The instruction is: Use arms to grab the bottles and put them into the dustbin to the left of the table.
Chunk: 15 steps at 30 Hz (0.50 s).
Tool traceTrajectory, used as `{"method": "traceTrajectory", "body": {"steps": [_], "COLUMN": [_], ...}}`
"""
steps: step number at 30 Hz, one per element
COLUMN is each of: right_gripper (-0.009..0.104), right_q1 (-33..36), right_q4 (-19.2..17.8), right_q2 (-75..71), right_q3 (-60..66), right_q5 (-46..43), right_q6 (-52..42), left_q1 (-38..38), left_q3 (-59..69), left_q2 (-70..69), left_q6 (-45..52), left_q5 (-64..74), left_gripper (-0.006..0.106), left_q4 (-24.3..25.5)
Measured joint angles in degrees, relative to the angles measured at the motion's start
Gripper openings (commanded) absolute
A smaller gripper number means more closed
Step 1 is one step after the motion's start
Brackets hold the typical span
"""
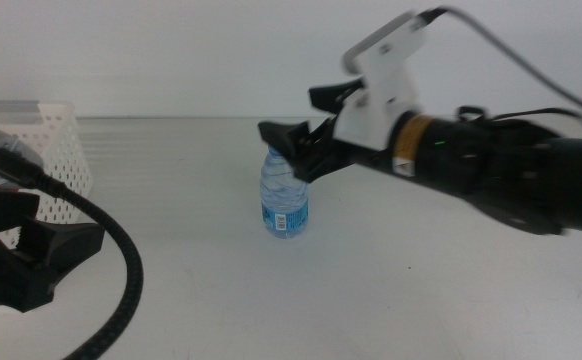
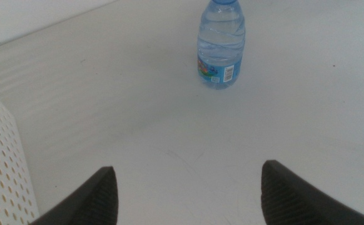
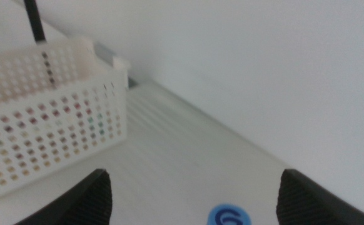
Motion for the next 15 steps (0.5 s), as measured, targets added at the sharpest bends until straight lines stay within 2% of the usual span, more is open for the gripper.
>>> {"method": "traceTrajectory", "body": {"steps": [4,6,15], "right_gripper": [0.074,0.074,0.074], "right_q1": [0.0,0.0,0.0], "right_q4": [-0.2,1.6,20.7], "right_q2": [-8.4,-12.4,-31.5], "right_q3": [4.3,6.7,12.6], "right_q5": [0.3,2.1,23.7], "right_q6": [0.3,-0.1,-17.6], "left_q1": [0.0,0.0,0.0], "left_q3": [0.0,0.0,0.0], "left_q2": [0.0,0.0,0.0], "left_q6": [0.0,0.0,0.0], "left_q5": [0.0,0.0,0.0], "left_gripper": [0.07,0.07,0.07], "left_q4": [0.0,0.0,0.0]}}
